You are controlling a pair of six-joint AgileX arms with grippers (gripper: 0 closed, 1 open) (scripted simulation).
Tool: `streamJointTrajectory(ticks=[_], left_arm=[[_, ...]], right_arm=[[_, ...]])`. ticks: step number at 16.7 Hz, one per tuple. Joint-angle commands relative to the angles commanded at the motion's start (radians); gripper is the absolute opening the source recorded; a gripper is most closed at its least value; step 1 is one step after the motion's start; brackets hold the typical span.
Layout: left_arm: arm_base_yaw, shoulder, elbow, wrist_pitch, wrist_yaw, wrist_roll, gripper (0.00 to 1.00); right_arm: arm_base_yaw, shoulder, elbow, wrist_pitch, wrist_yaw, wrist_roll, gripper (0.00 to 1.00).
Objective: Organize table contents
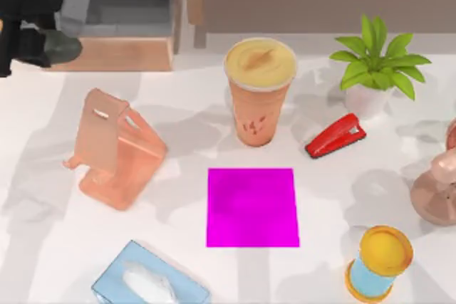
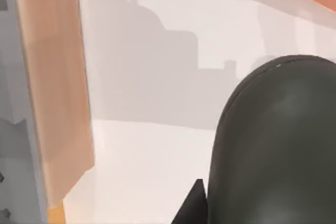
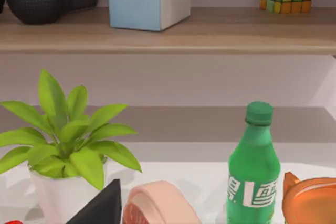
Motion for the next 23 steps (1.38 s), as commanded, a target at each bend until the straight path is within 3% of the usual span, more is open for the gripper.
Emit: streamJointTrajectory(ticks=[6, 11, 18, 23], left_arm=[[-0.350, -0.033, -0.046, -0.032, 0.098, 0.379, 0.00], [-0.561, 0.120, -0.131, 0.026, 0.080, 0.646, 0.00], [-0.686, 0.257, -0.155, 0.187, -0.076, 0.841, 0.00], [-0.691, 0.261, -0.154, 0.198, -0.088, 0.848, 0.00]], right_arm=[[0.000, 0.000, 0.000, 0.000, 0.000, 0.000, 1.00], [0.000, 0.000, 0.000, 0.000, 0.000, 0.000, 1.00], [0.000, 0.000, 0.000, 0.000, 0.000, 0.000, 1.00], [0.000, 0.000, 0.000, 0.000, 0.000, 0.000, 1.00]])
